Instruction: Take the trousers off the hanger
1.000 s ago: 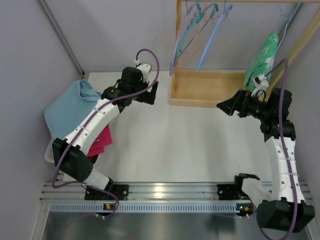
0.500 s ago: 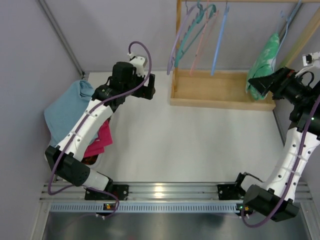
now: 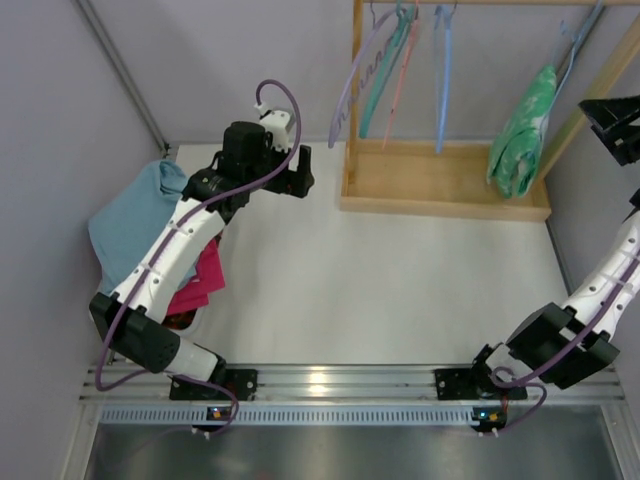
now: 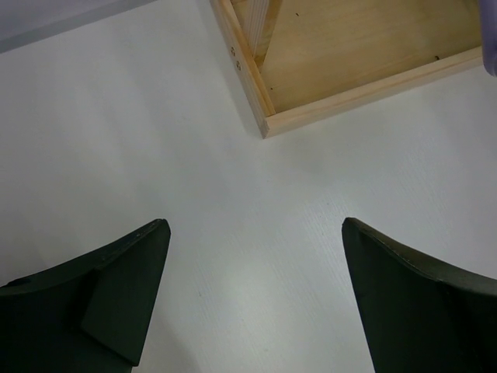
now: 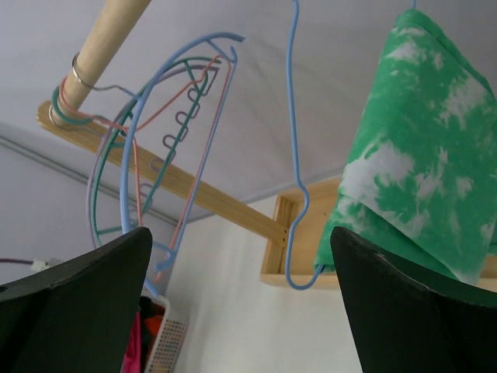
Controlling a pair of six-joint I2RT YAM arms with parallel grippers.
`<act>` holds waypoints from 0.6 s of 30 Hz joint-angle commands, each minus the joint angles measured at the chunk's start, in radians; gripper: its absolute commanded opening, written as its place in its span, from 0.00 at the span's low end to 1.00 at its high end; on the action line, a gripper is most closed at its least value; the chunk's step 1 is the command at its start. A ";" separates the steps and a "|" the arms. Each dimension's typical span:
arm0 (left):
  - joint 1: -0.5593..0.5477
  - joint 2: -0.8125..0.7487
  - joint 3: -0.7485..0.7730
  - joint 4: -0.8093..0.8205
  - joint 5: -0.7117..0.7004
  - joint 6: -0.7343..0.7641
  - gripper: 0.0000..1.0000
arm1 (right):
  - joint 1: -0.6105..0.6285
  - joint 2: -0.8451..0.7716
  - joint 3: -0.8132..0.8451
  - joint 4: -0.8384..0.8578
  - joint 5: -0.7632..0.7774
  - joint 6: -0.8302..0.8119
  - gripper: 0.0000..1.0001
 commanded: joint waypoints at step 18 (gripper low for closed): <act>0.002 -0.153 -0.019 0.012 -0.035 0.056 0.98 | 0.289 0.304 0.234 0.311 0.164 0.179 0.88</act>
